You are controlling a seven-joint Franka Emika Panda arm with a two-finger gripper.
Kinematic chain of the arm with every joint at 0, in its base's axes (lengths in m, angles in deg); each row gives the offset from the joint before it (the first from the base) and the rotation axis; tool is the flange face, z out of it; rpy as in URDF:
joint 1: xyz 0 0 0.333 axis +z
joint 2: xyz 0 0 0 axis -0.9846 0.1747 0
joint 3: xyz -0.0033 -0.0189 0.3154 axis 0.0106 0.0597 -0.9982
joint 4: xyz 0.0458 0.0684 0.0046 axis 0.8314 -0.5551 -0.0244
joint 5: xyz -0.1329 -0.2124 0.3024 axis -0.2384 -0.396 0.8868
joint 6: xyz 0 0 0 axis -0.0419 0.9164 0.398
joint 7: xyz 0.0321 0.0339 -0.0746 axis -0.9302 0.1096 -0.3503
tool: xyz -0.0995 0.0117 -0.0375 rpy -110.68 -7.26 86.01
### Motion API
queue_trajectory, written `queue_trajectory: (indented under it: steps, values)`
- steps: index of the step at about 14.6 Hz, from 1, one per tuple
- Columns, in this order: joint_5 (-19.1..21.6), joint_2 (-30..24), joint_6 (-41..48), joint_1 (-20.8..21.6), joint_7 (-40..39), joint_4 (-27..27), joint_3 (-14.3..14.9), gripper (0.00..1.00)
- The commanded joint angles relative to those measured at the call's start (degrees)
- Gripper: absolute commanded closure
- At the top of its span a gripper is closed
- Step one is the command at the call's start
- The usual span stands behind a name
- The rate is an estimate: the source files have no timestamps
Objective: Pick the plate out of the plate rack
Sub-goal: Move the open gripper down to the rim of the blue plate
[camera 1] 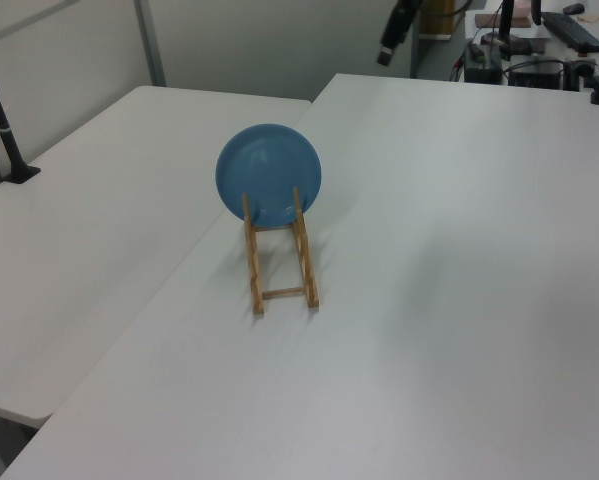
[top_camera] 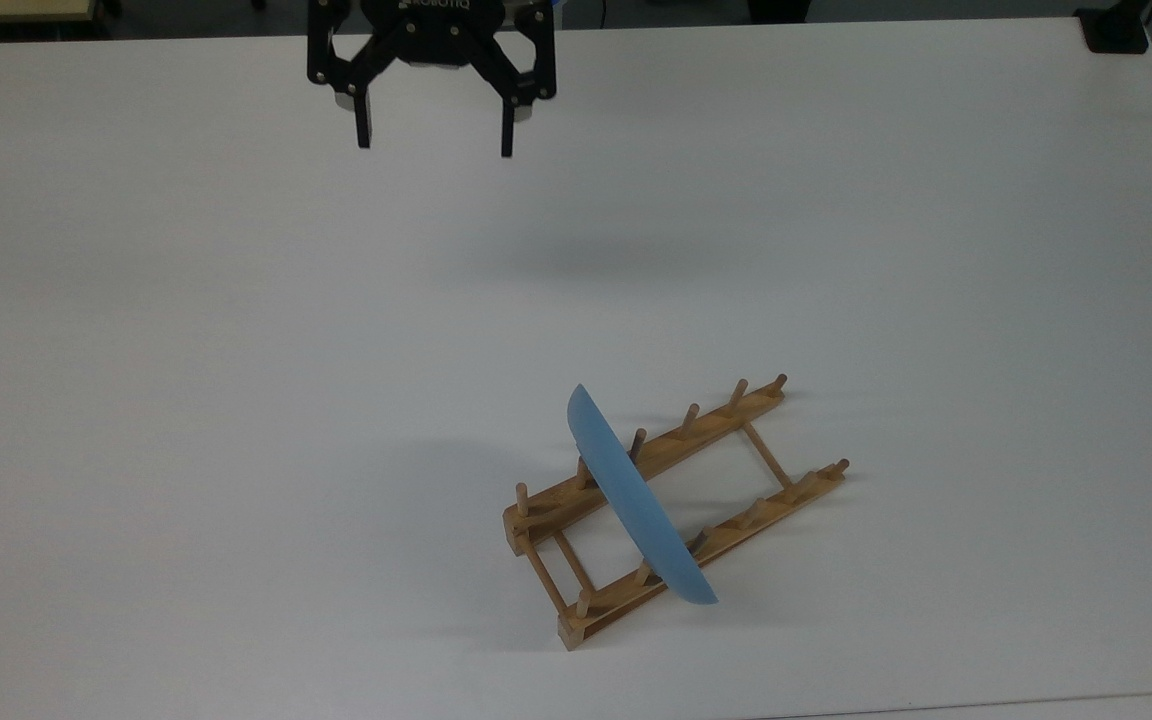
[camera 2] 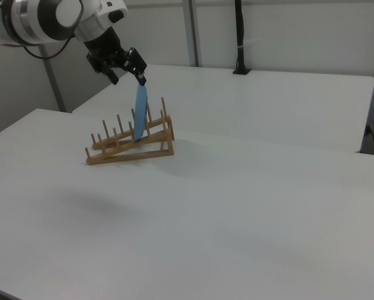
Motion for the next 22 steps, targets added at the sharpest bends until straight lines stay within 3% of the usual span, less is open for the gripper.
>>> queue_trajectory:
  steps: [1,6,14,18,22]
  values:
    - [-4.58,4.98,-8.18,1.95,9.07,0.92,0.02,0.0]
    - [-8.72,11.05,-16.1,5.11,16.2,0.92,0.02,0.01]
    - [-9.95,15.54,-23.4,7.84,21.39,1.53,0.02,0.22]
    - [-12.23,19.49,-24.02,9.42,23.93,5.39,0.72,0.24]
    - [-15.57,20.72,-24.02,9.43,25.17,5.84,0.72,0.24]
